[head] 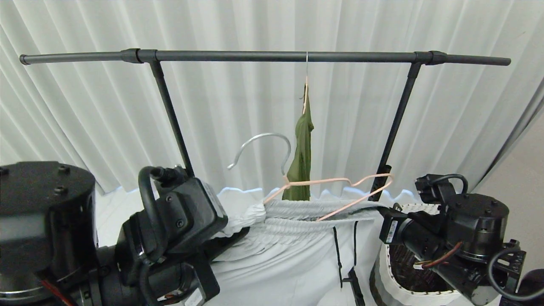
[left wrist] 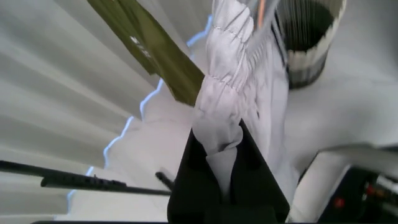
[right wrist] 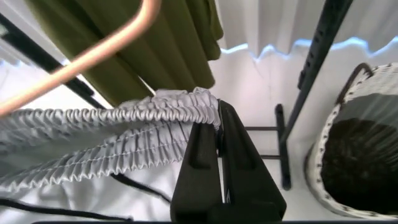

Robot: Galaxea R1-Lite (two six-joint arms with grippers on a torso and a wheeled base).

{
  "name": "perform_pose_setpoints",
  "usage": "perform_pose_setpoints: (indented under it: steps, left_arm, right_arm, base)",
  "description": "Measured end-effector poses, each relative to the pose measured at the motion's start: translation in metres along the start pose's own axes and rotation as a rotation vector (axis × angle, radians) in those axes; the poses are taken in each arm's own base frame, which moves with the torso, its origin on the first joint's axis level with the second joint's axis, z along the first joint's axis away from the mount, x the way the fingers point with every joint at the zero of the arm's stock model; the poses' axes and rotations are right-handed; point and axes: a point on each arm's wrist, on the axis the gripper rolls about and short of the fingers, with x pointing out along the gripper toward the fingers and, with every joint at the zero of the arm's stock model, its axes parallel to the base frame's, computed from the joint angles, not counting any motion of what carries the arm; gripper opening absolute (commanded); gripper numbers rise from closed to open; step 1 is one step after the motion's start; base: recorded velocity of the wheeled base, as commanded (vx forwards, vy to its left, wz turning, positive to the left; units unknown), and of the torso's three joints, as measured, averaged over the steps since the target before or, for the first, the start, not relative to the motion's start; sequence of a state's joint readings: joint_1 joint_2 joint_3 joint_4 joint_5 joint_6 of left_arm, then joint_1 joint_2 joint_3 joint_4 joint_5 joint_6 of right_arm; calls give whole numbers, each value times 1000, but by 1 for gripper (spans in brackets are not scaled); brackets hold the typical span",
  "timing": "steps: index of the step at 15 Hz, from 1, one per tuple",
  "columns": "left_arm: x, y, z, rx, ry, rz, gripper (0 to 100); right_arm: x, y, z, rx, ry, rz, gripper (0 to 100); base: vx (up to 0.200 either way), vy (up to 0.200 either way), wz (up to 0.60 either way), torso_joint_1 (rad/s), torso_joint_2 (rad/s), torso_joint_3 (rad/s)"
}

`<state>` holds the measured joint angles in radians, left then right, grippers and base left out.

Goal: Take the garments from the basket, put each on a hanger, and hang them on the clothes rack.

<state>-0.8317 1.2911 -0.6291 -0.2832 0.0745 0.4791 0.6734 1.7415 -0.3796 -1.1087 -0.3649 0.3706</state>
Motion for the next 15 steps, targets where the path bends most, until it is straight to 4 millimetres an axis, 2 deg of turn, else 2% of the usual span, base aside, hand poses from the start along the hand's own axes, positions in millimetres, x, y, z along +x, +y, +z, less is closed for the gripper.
perform_pose_setpoints:
  steps: [8,15]
  left_arm:
    - [6,-24,-43,64,132,-143,0]
    - [22,-28,-60,106,233,-203,0]
  right_arm:
    - [-11,-8,-4,-157,20,-11,0]
    - [-22,-6,-6,-226,24,20,0]
  base:
    - [0,0,0,0,0,0]
    - [0,0,0,0,0,0]
